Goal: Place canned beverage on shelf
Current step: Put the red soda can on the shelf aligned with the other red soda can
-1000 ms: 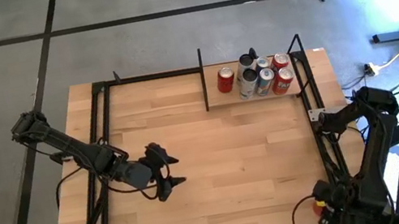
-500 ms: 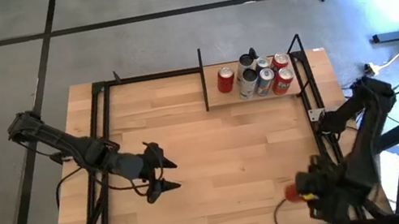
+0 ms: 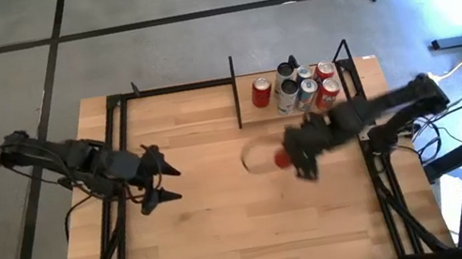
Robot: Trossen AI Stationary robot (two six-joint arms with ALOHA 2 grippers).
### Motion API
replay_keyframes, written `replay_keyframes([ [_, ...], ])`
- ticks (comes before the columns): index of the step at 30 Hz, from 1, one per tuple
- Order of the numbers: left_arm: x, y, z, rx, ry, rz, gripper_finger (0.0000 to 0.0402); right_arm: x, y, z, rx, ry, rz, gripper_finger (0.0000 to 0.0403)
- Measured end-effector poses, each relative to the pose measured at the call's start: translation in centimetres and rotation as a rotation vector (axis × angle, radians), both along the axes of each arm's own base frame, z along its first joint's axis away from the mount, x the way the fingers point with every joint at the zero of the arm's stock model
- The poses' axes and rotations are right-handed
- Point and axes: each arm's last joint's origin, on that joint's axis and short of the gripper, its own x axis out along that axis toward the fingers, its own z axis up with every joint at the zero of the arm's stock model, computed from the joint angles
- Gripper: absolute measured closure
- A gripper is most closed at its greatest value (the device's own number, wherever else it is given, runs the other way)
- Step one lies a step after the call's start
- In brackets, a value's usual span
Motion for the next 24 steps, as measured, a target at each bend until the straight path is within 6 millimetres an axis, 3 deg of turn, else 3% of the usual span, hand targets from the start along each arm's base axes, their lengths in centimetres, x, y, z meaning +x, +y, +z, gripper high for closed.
replay_keyframes([
  [6, -1.5, 1.9, 0.6, 0.059, -0.02, -0.03, 0.0076, 2.7, -7.2, 1.7, -0.035, -0.066, -0.097, 0.0133],
  [13, -2.7, 3.2, 0.9, 0.072, -0.022, -0.048, 0.0076, 6.5, -12.8, 2.3, -0.099, -0.066, -0.09, 0.0133],
  [19, -3.7, 3.8, 1.2, 0.089, -0.038, -0.038, 0.0076, 9.3, -16.7, -0.7, -0.123, 0.08, -0.032, 0.0133],
  [24, -4.6, 3.9, 1.5, 0.094, -0.069, -0.024, 0.0076, 10.1, -18.8, -3.5, -0.116, 0.21, 0.009, 0.0133],
])
